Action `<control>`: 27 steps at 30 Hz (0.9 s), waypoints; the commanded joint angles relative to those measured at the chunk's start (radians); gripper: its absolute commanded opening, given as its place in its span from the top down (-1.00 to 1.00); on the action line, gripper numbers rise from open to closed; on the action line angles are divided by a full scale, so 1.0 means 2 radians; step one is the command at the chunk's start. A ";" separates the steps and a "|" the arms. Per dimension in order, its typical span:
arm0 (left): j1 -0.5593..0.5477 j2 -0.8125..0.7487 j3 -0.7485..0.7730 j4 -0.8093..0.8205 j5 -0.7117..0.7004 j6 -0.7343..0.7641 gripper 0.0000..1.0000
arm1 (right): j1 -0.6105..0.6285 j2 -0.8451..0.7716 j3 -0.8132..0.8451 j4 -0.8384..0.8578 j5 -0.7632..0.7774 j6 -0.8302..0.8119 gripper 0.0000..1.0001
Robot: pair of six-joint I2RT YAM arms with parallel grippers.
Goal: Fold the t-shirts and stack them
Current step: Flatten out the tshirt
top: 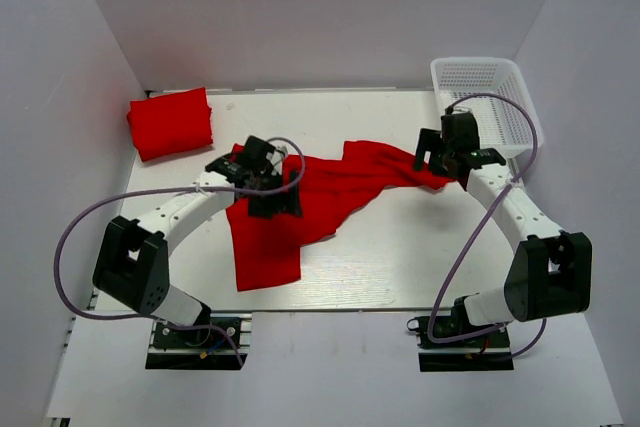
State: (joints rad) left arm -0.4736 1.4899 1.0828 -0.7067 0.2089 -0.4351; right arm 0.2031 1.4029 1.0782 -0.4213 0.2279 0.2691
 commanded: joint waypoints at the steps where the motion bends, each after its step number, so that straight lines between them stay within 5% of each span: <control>1: -0.015 -0.027 -0.031 0.027 0.054 -0.028 -0.72 | -0.003 -0.017 -0.011 0.003 0.001 0.010 -0.81; 27: -0.061 0.069 -0.034 -0.009 -0.045 -0.066 -0.29 | -0.023 -0.021 -0.030 -0.001 0.019 0.005 -0.81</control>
State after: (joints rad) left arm -0.5892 1.6222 0.9844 -0.7116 0.1543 -0.5575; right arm 0.1658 1.3880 1.0290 -0.4248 0.2520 0.2821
